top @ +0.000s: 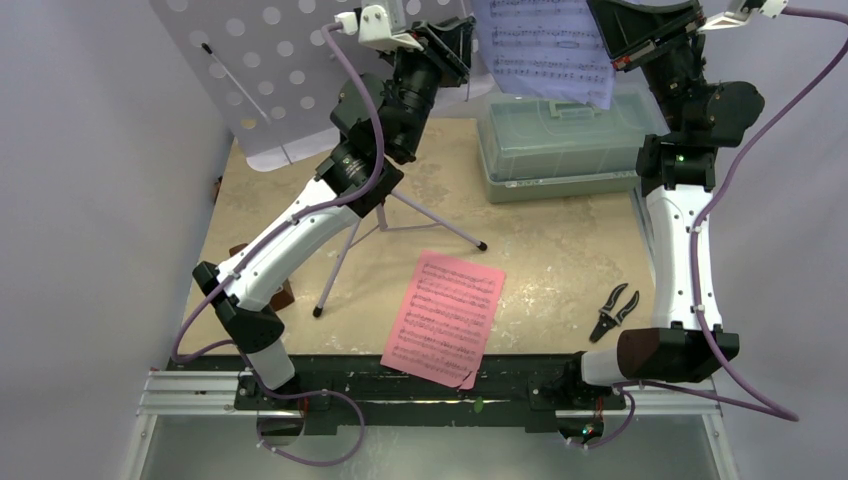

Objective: Set up the instrument practice props

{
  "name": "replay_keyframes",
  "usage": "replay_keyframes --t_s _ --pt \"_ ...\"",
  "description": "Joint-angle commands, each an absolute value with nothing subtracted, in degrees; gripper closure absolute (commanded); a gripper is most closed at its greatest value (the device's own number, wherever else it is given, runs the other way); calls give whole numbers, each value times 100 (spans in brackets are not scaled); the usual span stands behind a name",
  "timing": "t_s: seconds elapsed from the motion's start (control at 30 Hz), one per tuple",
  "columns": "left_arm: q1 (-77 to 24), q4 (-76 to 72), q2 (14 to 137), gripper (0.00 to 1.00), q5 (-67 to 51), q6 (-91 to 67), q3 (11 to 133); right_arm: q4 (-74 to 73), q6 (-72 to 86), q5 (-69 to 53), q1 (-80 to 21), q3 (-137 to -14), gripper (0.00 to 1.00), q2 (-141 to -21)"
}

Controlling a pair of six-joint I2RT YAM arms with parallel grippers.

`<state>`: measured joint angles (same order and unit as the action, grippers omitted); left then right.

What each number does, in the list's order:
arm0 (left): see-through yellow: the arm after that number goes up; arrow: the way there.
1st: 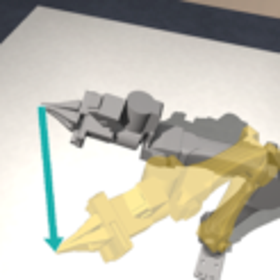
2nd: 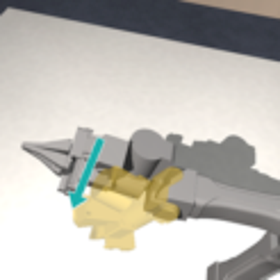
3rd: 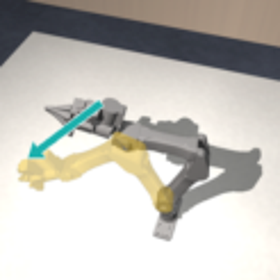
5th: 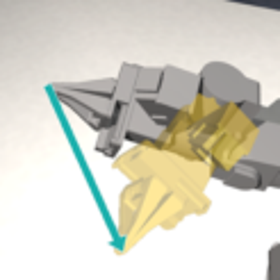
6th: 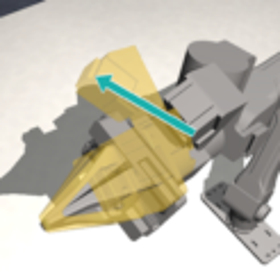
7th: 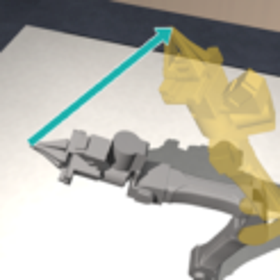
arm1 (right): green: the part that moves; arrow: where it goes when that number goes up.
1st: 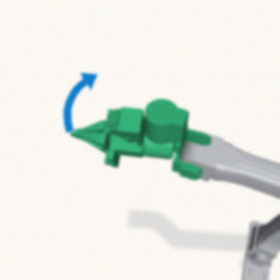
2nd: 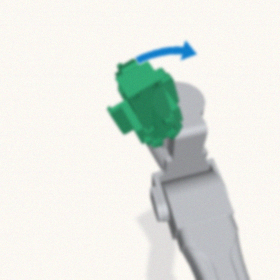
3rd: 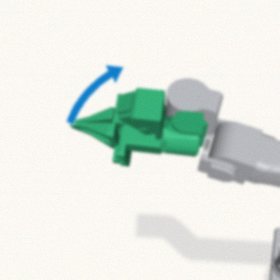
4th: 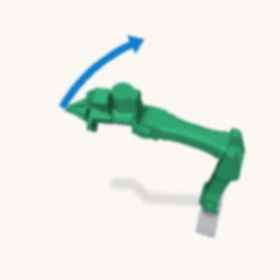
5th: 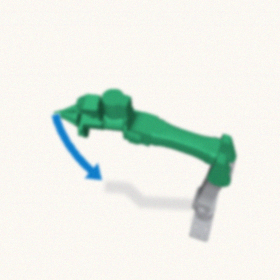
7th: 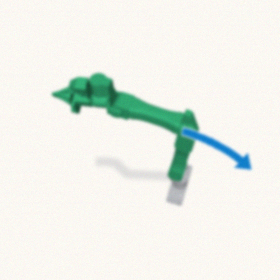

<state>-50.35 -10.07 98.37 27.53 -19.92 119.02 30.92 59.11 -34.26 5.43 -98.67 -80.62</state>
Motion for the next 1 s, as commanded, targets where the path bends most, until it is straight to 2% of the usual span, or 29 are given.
replay_keyframes --t_s 0.0,0.27,0.53,0.7,0.97 --pt "-5001 -1358 9888 72 2533 -1966 11938 3327 5972 -3542 570 -9955 100 -7997" --pt "-4966 -1468 9995 75 2344 -1928 12012 3377 6021 -3573 563 -10036 100 -8051" --pt "-4967 -1649 10022 85 2240 -1692 11970 3586 6117 -3620 562 -10062 100 -8155" --pt "-4963 -2284 9820 96 2102 -1400 11456 3793 6195 -3638 554 -10042 100 -8184" --pt "-4957 -2628 9695 100 1866 -1268 11155 4051 6364 -3601 523 -10119 100 -8302"
